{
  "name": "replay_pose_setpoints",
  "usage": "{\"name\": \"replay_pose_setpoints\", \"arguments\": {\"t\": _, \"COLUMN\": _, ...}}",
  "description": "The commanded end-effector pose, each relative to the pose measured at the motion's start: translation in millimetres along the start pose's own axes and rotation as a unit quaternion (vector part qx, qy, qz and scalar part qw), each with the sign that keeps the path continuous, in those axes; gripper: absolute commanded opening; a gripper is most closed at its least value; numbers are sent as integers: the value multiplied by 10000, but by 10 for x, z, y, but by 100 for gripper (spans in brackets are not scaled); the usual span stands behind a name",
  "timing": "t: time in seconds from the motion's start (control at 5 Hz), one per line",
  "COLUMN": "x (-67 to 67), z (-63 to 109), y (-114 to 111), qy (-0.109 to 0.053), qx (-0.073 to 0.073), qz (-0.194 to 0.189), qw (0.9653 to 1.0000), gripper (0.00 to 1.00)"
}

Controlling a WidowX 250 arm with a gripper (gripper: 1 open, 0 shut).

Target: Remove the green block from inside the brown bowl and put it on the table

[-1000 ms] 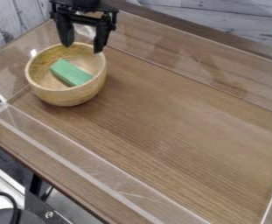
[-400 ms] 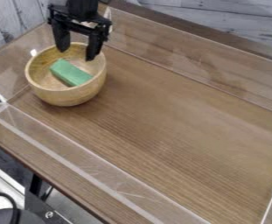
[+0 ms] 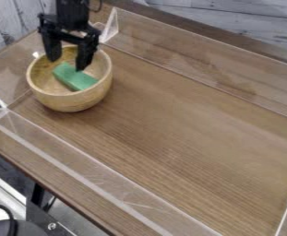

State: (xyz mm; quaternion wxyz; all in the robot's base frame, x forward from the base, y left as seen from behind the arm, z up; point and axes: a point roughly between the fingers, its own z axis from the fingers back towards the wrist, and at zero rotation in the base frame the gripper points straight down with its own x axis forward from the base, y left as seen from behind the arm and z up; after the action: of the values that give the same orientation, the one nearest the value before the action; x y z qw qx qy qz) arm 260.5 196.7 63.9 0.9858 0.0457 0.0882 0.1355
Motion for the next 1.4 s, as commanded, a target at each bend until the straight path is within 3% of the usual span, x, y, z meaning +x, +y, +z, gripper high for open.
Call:
{"name": "replay_pose_setpoints", "arguments": {"t": 0.0, "x": 83, "z": 74, "y": 150, "qy": -239, "qx": -74, "qz": -78, "qw": 9997, "gripper": 100}}
{"name": "replay_pose_setpoints", "arguments": {"t": 0.2, "x": -7, "z": 310, "y": 148, "qy": -384, "qx": -339, "qz": -144, "qw": 9986, "gripper": 100}}
{"name": "replay_pose_setpoints", "arguments": {"t": 0.4, "x": -7, "z": 247, "y": 146, "qy": -338, "qx": -385, "qz": -135, "qw": 9986, "gripper": 0}}
{"name": "replay_pose_setpoints", "arguments": {"t": 0.6, "x": -15, "z": 211, "y": 147, "qy": -310, "qx": -433, "qz": -122, "qw": 9985, "gripper": 0}}
{"name": "replay_pose_setpoints", "arguments": {"t": 0.8, "x": -50, "z": 281, "y": 132, "qy": -380, "qx": -537, "qz": -139, "qw": 9977, "gripper": 0}}
{"name": "replay_pose_setpoints", "arguments": {"t": 1.0, "x": -64, "z": 475, "y": 52, "qy": -522, "qx": -576, "qz": -56, "qw": 9970, "gripper": 0}}
{"name": "replay_pose_setpoints", "arguments": {"t": 1.2, "x": -109, "z": 841, "y": -109, "qy": -797, "qx": -668, "qz": 20, "qw": 9946, "gripper": 0}}
